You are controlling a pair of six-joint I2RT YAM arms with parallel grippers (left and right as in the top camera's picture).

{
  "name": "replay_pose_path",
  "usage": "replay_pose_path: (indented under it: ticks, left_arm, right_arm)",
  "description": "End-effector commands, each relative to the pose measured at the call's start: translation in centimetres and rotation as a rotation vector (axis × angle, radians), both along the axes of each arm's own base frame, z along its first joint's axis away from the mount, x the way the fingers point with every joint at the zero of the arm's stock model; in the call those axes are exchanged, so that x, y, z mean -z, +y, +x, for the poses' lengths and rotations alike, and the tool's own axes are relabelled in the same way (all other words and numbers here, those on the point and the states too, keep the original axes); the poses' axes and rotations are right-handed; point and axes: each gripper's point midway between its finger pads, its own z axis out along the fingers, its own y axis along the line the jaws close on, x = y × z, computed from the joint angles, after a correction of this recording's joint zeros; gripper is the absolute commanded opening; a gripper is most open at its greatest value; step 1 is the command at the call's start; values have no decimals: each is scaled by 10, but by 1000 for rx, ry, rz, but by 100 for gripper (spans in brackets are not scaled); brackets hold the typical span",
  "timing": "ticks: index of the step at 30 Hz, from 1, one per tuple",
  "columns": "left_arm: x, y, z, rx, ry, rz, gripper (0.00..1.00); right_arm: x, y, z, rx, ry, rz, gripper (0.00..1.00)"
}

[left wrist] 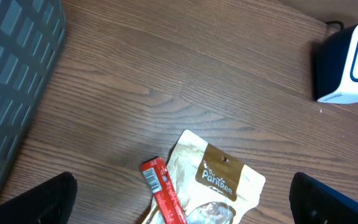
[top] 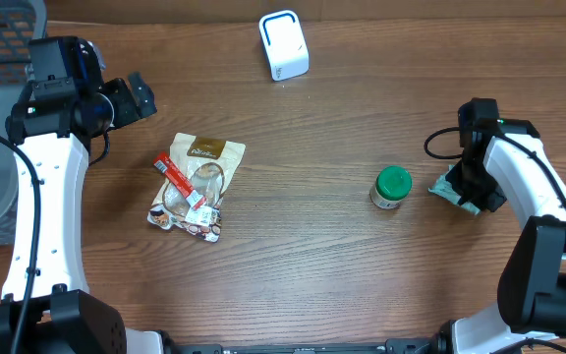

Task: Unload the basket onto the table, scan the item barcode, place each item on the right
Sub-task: 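Move the wipes pack right and release it beside the tissue pack, then lower the right gripper onto the green-lidded jar and grasp its lid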

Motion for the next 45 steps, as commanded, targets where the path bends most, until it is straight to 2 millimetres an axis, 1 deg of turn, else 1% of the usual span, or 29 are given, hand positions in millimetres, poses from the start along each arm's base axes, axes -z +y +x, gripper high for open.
replay_pose_path:
  ticks: [1,2,3,6,7,8,9,11,12,14,16,17,19,20,26,33,37,42,43,45]
  left_arm:
    - [-13,-4,3,3,-32,-8,100]
    - [-13,-5,3,3,-33,-8,100]
    - [-13,-4,3,3,-32,-8,100]
    - [-13,-4,3,3,-33,-8,99]
    - [-13,-4,3,3,-33,-8,100]
    - [-13,-4,3,3,-33,-8,100]
    - [-13,-4,3,3,-32,-8,100]
    - [-13,-5,3,3,-33,-8,100]
    - [-13,-4,3,3,-32,-8,100]
    - [-13,-4,3,3,-32,-8,100]
    - [-13,-4,3,3,-33,-8,100]
    - [-13,-4,3,3,-32,-8,100]
    - [-13,-4,3,3,-33,-8,100]
    - [-13,-4,3,3,-33,-8,100]
    - [-13,-4,3,3,-32,-8,100]
    - [-13,-4,3,3,-33,-8,100]
    - [-13,-4,3,3,-32,-8,100]
    - [-13,-4,3,3,-32,-8,100]
    - [-13,-4,3,3,-33,-8,100]
    - [-13,-4,3,3,-33,-8,100]
  right_arm:
    - [-12,-12,-2,20,-23,-34,82]
    - [-14,-13,-2,25,-24,-33,87]
    - [-18,-14,-1,30,-28,-29,88]
    - [-43,-14,11,12,-65,-21,88]
    - [-52,-10,18,-22,-85,10,88]
    - [-60,-1,26,-70,-107,59,86]
    - [-69,12,36,-128,-138,126,86]
    - [-83,36,49,-244,-179,244,86]
    - [-93,61,57,-358,-205,350,86]
    - [-96,88,60,-468,-217,441,87]
    - [-94,108,60,-545,-212,491,88]
    - [-92,114,60,-562,-207,495,90]
    - [-87,127,62,-599,-198,499,97]
    - [-85,132,63,-611,-193,501,98]
    - [-68,158,61,-674,-127,512,100]
    - [-45,162,50,-683,-17,496,100]
    - [-33,162,46,-680,-2,499,100]
    - [-12,161,42,-680,-2,499,99]
    - [-9,161,42,-681,-4,497,98]
    - [-3,158,41,-681,0,478,91]
